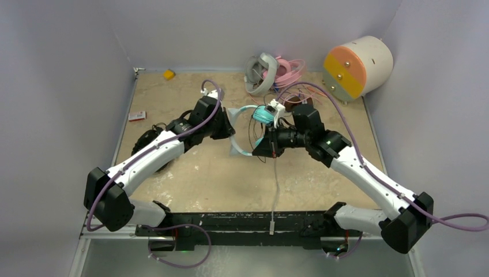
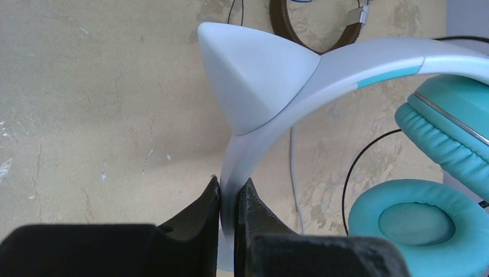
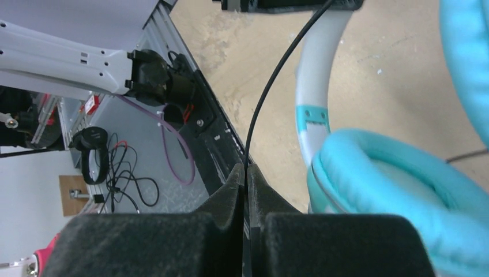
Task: Wrap the headphones
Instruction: Wrap the headphones cable around the headphones.
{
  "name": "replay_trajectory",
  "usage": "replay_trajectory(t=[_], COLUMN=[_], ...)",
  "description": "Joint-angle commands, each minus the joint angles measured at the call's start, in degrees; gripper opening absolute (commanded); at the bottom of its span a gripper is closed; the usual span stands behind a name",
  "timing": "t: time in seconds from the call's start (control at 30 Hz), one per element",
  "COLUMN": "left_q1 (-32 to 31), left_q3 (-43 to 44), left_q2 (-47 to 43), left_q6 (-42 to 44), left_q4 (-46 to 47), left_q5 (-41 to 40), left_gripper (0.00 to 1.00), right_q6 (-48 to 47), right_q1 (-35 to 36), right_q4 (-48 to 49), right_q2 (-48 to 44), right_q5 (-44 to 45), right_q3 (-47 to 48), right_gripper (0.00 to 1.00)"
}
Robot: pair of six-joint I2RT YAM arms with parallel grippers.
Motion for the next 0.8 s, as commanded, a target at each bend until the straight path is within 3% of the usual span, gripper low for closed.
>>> replay_trajectory(t=[0.0, 0.5, 0.63, 0.77], left_q1=[0.26, 0.2, 0.23, 0.19], left_q3=[2.56, -2.59, -3.31, -2.98], left_q2=[-0.89, -2.3, -2.95, -2.62], left_q6=[-3.14, 2.51, 3.77, 4.6], left_q4=[6.01, 4.49, 2.37, 0.55], left_q5=[4.05, 8.12, 8.18, 9.21], left_gripper=[0.0, 0.0, 0.0, 0.0], right_q6=[3.71, 3.48, 2.59, 0.64], right_q1=[2.79, 3.47, 3.46, 3.42], right_q4=[8.98, 10.67, 9.11, 6.37], right_q2=[3.01, 7.37, 7.85, 7.13], right_q5=[1.13, 12.72, 12.73, 15.22], right_q3=[1.34, 7.14, 9.9, 12.07], right_gripper=[0.0, 0.07, 0.24, 0.32])
